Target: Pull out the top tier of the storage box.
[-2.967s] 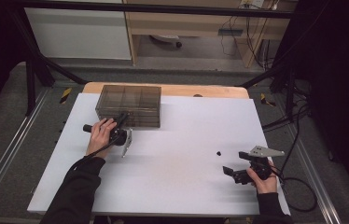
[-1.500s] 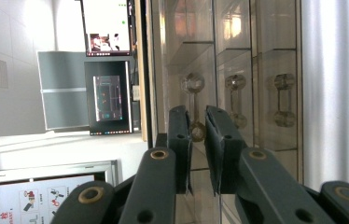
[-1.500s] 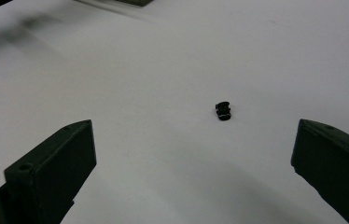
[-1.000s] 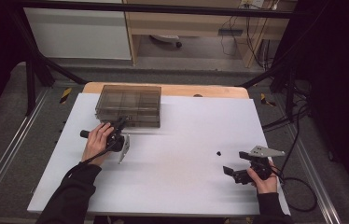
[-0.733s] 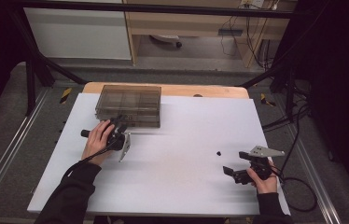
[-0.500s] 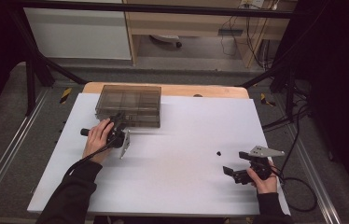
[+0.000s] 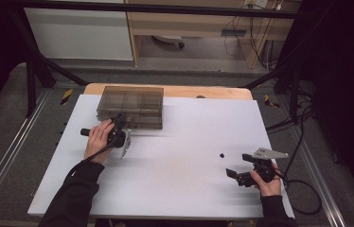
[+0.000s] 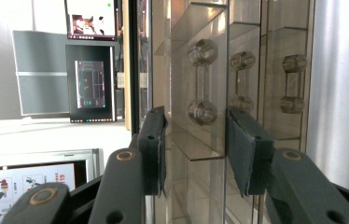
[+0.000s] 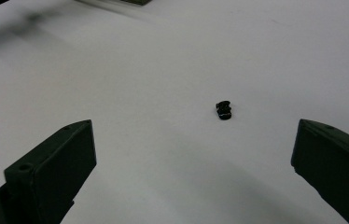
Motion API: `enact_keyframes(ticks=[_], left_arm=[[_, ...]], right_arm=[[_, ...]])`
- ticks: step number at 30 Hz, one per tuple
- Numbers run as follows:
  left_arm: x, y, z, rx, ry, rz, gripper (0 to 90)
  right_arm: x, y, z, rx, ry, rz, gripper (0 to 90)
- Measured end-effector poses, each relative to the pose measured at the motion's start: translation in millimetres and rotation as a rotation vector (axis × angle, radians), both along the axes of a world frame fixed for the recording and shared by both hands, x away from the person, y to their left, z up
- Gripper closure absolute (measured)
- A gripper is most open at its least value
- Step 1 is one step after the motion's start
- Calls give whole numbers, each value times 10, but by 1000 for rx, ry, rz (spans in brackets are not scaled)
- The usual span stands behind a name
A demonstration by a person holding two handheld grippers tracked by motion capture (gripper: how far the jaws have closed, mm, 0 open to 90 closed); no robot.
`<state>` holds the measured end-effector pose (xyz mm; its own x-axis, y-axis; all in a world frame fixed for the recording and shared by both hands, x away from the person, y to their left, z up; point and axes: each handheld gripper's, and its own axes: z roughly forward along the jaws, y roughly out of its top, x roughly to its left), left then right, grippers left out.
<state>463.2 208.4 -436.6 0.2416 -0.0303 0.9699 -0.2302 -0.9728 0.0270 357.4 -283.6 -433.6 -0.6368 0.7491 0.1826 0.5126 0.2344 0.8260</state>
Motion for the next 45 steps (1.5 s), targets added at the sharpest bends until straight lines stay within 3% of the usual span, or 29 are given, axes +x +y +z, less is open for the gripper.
enact_keyframes(ticks=[45], left_arm=[[-218,3,-1,2,-4,-20,612]], right_arm=[[3,7,-6,-5,4,1,7]])
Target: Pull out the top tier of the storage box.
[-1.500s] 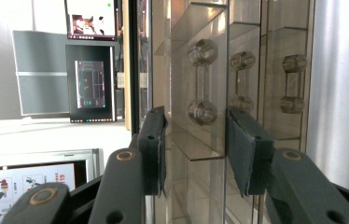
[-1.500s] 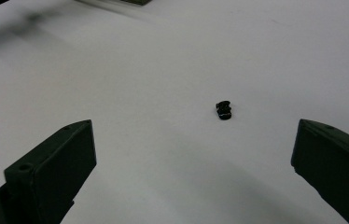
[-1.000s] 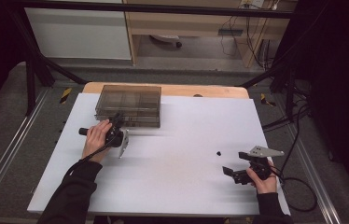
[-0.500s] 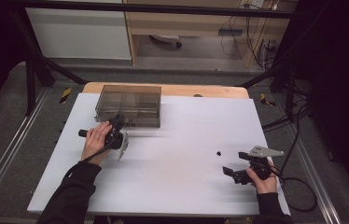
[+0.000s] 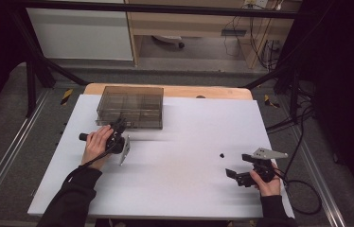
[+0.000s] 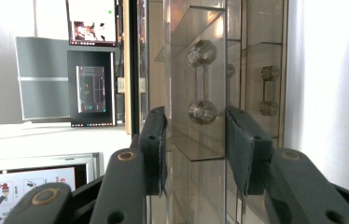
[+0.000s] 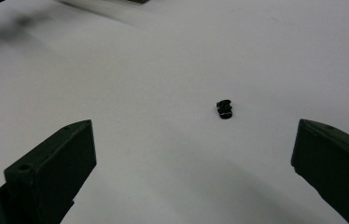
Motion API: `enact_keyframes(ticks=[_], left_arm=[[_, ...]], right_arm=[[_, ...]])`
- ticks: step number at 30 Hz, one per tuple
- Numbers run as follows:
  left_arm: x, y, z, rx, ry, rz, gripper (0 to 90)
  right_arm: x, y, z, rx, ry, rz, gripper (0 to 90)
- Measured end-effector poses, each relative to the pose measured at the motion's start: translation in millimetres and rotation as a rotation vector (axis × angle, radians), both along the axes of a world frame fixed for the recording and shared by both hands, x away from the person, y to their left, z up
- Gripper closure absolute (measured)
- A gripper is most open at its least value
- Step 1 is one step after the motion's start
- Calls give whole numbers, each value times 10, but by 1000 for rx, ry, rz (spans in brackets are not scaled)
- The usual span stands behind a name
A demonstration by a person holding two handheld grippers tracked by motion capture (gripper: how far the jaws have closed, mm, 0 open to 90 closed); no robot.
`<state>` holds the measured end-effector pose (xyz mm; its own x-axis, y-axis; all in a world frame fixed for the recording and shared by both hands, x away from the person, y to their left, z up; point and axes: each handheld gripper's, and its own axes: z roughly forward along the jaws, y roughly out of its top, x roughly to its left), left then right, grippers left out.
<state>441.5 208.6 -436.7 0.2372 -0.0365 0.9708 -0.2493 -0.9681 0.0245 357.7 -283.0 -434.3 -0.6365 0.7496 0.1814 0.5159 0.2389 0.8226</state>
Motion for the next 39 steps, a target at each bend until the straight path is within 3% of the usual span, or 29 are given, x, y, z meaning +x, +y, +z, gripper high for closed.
enact_keyframes(ticks=[39], left_arm=[[-191,30,-16,-3,-3,-9,613]], right_arm=[[0,2,-2,0,-2,-1,7]])
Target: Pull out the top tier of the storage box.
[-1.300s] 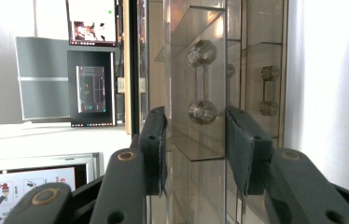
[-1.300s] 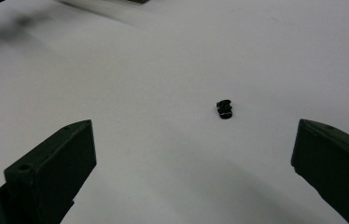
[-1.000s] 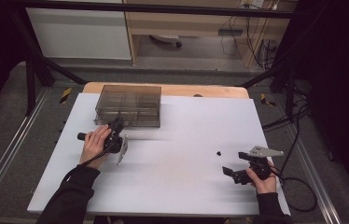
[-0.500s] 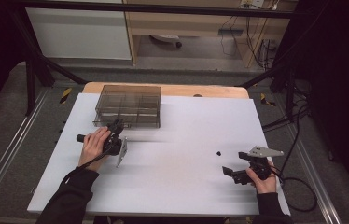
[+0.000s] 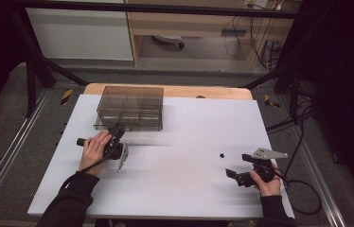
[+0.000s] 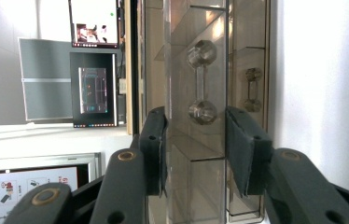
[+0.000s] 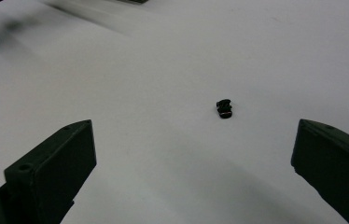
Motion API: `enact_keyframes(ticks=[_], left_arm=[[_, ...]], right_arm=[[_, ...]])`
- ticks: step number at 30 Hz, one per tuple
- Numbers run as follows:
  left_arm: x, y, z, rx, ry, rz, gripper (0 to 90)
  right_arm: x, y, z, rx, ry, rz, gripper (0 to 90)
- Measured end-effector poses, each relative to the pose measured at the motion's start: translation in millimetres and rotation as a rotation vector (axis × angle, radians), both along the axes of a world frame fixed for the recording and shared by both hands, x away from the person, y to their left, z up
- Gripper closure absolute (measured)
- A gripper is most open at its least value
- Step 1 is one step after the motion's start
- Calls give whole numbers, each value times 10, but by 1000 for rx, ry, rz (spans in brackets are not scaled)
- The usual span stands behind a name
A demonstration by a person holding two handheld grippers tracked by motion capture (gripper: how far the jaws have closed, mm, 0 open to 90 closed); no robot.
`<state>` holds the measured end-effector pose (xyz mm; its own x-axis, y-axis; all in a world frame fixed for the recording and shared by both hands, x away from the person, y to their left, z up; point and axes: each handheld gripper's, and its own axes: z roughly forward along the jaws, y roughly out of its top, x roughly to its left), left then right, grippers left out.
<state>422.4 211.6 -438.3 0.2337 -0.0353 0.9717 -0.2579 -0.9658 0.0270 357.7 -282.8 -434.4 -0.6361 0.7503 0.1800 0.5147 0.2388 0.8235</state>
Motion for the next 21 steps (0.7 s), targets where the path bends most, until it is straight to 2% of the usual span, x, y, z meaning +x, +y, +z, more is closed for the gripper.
enact_keyframes(ticks=[21], left_arm=[[-92,2,-27,-4,-4,1,613]], right_arm=[[-1,1,1,0,1,-2,7]])
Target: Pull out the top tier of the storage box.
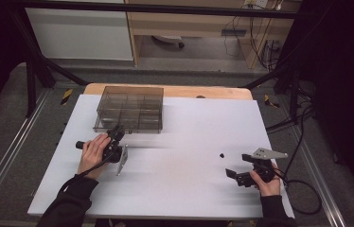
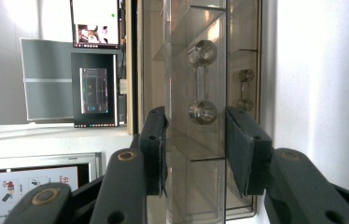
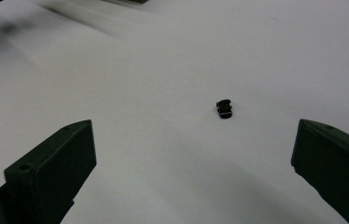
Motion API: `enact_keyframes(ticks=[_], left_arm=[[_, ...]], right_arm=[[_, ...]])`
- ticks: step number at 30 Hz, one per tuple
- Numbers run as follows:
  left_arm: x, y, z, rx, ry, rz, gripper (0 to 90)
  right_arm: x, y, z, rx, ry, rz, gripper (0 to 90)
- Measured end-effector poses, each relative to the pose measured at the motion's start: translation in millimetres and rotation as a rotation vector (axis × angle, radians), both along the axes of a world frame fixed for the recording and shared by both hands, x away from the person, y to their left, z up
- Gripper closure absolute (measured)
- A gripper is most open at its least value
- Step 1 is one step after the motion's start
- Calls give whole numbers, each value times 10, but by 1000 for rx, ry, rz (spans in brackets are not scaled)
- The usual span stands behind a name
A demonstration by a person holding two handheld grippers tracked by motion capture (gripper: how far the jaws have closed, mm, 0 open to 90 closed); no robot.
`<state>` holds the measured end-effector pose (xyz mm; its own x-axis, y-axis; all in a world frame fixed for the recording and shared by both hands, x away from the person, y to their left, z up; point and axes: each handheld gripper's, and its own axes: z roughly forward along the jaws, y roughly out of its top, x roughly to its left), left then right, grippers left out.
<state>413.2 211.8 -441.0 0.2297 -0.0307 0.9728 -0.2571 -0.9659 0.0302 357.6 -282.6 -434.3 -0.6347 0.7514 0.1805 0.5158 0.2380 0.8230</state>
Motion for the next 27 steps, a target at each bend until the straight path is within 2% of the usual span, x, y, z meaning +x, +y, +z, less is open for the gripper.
enact_keyframes(ticks=[21,25,27], left_arm=[[-5,-7,-17,1,5,7,613],[1,-7,3,0,24,7,610],[4,-11,27,-13,50,11,605]], right_arm=[[-3,-2,3,1,0,0,6],[-2,-1,2,0,-1,0,7],[-2,0,2,-1,-1,0,7]])
